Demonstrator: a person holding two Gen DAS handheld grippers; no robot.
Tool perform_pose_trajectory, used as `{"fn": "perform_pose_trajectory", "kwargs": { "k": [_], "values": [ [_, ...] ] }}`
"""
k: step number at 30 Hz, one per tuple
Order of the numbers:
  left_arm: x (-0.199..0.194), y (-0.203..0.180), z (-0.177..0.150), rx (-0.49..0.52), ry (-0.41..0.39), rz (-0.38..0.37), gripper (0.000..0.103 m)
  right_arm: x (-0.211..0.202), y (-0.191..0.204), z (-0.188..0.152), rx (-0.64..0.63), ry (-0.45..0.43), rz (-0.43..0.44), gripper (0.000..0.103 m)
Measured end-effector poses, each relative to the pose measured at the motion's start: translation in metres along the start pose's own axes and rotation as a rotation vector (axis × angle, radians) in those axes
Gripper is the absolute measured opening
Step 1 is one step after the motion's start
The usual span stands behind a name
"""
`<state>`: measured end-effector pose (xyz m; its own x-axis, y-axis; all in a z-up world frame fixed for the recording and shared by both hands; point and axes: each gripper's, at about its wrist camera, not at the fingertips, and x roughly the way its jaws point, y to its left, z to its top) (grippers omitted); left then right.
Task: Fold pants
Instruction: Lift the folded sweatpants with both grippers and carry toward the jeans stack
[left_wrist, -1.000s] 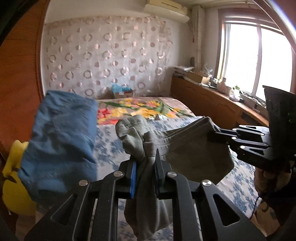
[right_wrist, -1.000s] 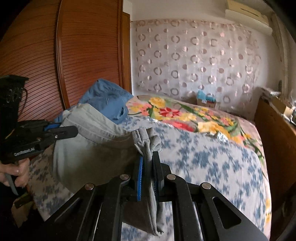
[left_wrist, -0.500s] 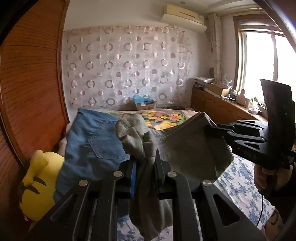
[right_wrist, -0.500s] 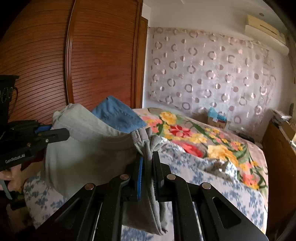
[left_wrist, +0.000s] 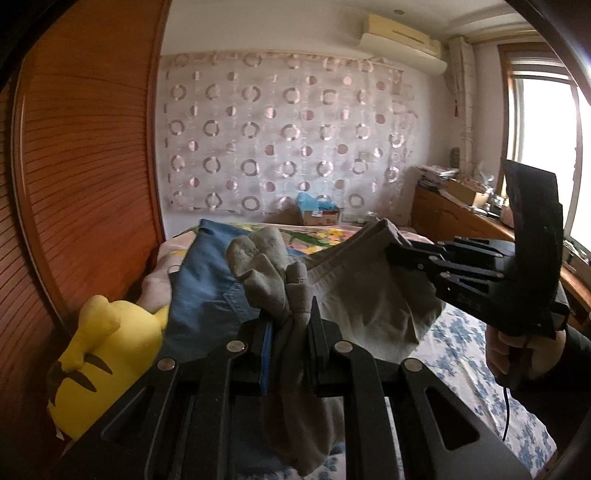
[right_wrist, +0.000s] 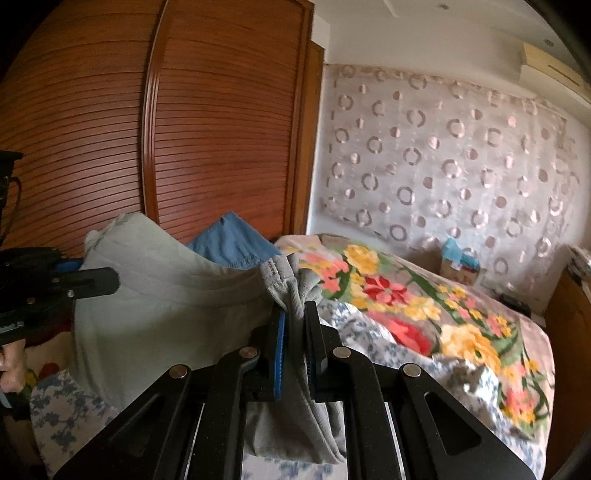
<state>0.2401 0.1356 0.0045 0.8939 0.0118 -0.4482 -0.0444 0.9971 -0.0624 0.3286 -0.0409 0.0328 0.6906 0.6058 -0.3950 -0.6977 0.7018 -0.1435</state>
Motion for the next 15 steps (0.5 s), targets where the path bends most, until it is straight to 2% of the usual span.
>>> {"fn": "perform_pose_trajectory", "kwargs": {
  "k": [10, 15],
  "values": [
    [-0.007, 0.02, -0.008, -0.086, -0.045, 0.019, 0.016, 0.049, -0.015, 0.023, -0.114, -0.033, 0.044, 0.009],
    [-0.006, 0.033, -0.022, -0.153, -0.023, 0.04, 0.016, 0.076, -0.005, 0.027, -0.19, -0.023, 0.096, 0.009]
  ]
}}
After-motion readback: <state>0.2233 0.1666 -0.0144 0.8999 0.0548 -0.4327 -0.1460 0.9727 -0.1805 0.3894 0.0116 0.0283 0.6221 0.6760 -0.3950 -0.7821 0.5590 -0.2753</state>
